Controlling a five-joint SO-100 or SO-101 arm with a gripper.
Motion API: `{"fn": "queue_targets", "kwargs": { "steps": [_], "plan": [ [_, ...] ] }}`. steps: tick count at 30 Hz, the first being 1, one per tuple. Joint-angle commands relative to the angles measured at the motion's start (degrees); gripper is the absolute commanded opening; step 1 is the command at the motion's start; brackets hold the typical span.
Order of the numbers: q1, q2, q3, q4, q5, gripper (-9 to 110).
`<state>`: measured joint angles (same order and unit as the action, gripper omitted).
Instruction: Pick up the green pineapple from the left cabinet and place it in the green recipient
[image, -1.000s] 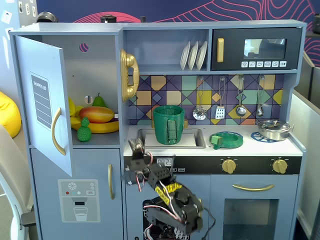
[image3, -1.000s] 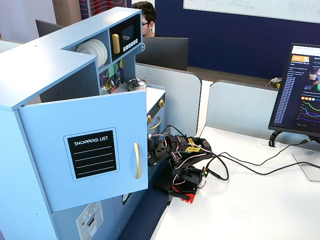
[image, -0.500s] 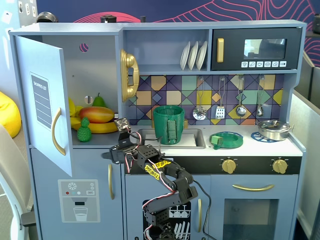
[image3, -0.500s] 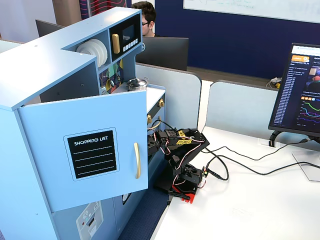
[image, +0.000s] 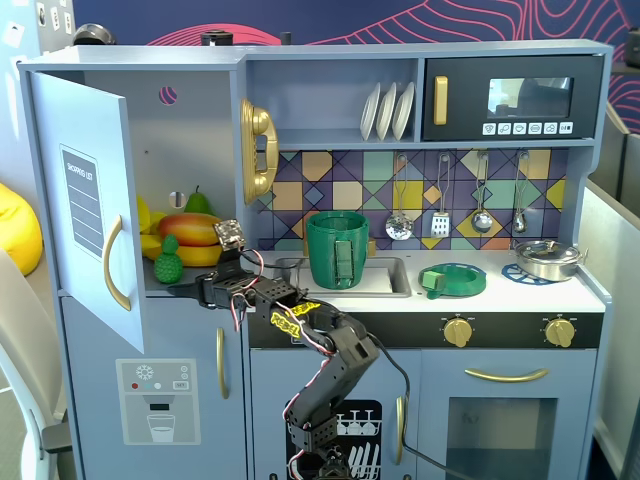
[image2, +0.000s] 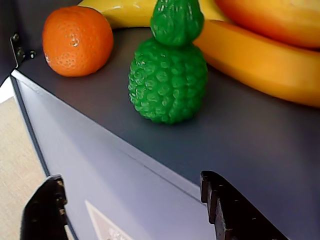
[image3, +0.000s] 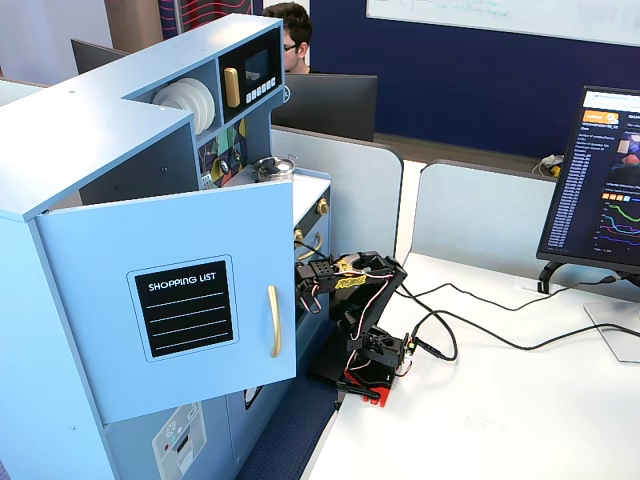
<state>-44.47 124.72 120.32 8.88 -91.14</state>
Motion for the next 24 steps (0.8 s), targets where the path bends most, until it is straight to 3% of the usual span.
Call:
{"fn": "queue_targets", "kwargs": {
  "steps": [1, 16, 24],
  "plan": [
    [-0.1, -2.9, -4.4, -6.6, -1.1, 31],
    [2.5, -17.2, -14.3, -20.5, -2.0, 38],
    [3.9, -21.1, -17.1, -20.3, -1.7, 41]
  ]
}}
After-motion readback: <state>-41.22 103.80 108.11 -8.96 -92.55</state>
